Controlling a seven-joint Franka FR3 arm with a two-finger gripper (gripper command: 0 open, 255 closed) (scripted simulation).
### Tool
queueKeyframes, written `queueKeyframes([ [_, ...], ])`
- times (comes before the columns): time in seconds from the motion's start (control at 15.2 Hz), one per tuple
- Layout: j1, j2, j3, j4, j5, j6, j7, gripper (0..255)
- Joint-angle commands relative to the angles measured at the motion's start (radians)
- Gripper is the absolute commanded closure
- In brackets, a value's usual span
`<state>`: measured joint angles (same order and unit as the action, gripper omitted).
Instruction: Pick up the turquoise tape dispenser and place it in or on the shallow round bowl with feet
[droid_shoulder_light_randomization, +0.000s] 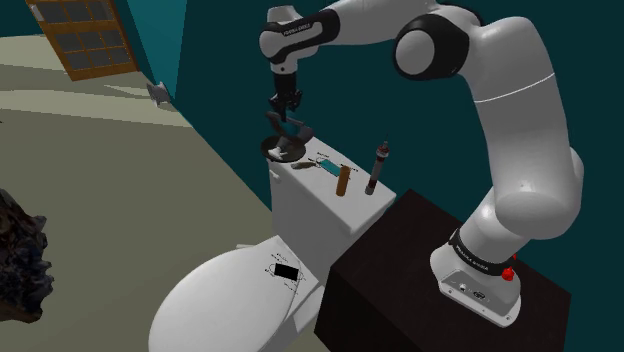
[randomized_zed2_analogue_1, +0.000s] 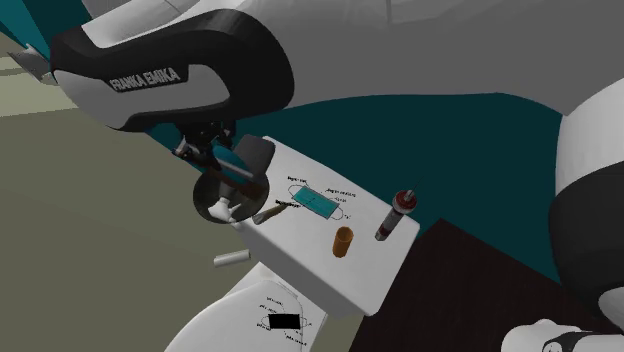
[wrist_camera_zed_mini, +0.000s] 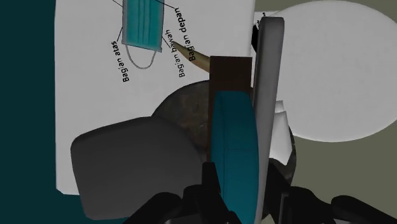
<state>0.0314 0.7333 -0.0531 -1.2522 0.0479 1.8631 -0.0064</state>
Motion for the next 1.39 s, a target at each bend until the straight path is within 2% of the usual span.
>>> queueKeyframes([
  [0.0, 0.004, 0.012, 0.001, -0.003, 0.000, 0.016, 0.006, 255],
  [0.86, 0.003, 0.092, 0.004, -0.045, 0.004, 0.137, 0.002, 255],
  [1.32, 0.004, 0.092, 0.004, -0.045, 0.004, 0.137, 0.002, 255],
])
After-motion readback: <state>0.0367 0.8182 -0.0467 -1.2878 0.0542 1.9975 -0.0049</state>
